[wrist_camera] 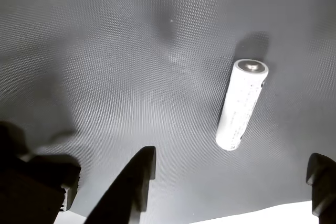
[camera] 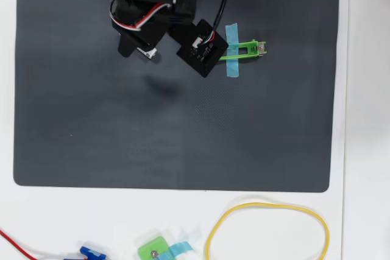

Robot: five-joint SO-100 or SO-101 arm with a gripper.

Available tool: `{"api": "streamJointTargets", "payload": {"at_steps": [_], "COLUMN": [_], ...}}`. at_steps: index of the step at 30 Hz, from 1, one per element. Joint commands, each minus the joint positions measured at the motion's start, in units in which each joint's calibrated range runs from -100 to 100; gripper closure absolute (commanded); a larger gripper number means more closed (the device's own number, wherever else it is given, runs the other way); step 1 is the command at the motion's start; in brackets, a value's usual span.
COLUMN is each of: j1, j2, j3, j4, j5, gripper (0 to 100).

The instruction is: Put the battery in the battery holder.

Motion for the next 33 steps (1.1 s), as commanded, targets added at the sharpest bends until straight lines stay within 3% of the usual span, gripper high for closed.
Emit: {"api": "streamJointTargets", "payload": {"at_steps": [1, 33], "j1": [-3.1, -4.3], "j2": [0.5, 1.6], "j3": [-2.9, -3.0], "j4": [-0.1, -7.1], "j5": [-1.5, -1.7], "gripper": [66, 67]}}
